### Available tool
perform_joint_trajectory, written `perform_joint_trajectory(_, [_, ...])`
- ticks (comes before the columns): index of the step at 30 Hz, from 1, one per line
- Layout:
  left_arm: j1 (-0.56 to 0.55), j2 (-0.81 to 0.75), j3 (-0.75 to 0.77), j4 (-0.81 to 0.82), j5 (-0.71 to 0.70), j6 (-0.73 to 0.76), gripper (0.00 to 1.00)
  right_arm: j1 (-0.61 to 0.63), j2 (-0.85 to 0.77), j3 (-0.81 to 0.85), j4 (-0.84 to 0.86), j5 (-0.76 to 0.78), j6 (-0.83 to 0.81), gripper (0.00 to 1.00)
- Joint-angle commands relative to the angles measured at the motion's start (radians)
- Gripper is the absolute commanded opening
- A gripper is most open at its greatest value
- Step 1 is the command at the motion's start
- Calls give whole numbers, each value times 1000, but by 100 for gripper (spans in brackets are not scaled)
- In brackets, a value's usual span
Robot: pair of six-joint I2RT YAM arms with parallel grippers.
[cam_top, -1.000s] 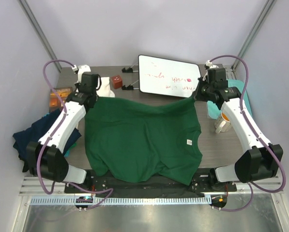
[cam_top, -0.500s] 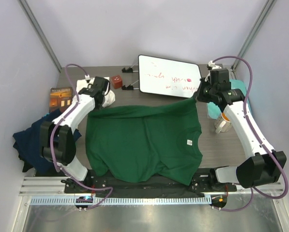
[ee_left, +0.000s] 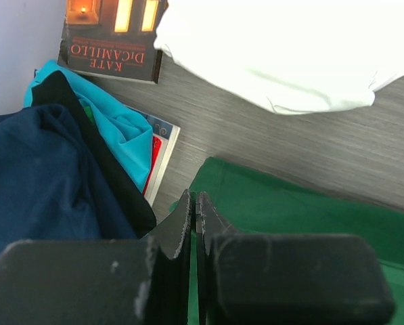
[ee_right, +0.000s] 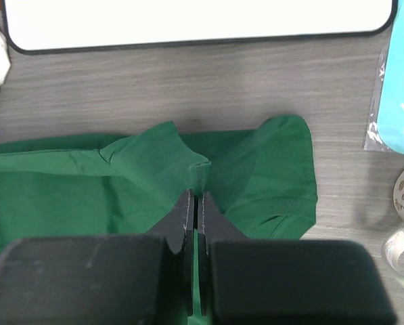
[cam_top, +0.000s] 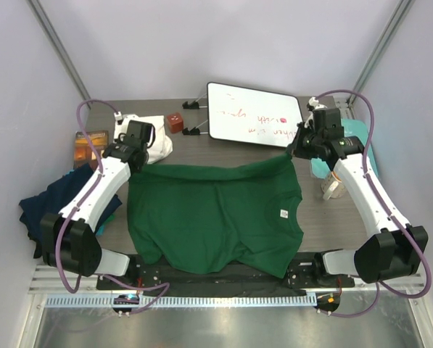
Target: Fold and stack the t-shirts
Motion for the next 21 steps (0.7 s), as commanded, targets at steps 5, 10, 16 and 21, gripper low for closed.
perform_joint_trajectory(5, [-1,21,1,7,63,15,0,22,-34,-35,-1,-47,16,1])
perform_joint_trajectory(10, [-1,56,20,-62,49,7,0,39,-51,-58,-18,-44,18,1])
perform_joint_trajectory(16, [-1,106,37,-105,15,-1,0,53,-89,-131,-38,-57,24,1])
perform_joint_trajectory(21, [-1,177,57,-143,-5,-7,0,68,-120,-194,-50,-40,42,1])
